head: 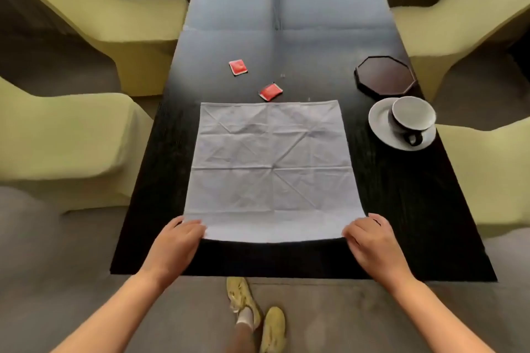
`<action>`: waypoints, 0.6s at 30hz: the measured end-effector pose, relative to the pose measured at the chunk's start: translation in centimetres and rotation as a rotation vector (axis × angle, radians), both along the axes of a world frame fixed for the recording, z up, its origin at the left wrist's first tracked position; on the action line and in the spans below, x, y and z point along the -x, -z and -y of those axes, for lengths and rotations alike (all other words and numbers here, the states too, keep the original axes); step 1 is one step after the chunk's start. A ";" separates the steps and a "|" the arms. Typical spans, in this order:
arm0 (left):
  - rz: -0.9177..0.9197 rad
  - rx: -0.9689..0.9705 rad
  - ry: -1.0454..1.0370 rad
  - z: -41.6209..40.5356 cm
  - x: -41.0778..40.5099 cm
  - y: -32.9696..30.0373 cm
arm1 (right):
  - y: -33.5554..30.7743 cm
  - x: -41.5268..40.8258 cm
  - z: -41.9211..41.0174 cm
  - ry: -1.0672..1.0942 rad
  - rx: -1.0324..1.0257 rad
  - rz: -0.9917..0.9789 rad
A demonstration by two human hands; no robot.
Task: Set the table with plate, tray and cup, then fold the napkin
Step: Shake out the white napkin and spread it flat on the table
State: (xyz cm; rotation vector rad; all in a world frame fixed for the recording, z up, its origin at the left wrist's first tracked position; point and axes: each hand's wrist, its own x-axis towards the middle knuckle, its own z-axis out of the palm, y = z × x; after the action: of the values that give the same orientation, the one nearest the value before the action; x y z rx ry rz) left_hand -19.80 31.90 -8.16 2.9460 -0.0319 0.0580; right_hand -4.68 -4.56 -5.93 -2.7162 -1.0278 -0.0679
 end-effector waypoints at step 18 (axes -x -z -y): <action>-0.022 0.192 -0.236 4.5 5.8 5.0 | 7.3 6.2 4.2 0.138 -0.141 -0.011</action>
State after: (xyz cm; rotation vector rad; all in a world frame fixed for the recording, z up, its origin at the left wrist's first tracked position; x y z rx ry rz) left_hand -25.57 27.36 -13.12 2.7434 0.3068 0.0585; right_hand -10.85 -8.73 -13.22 -2.6514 -0.7990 -0.1437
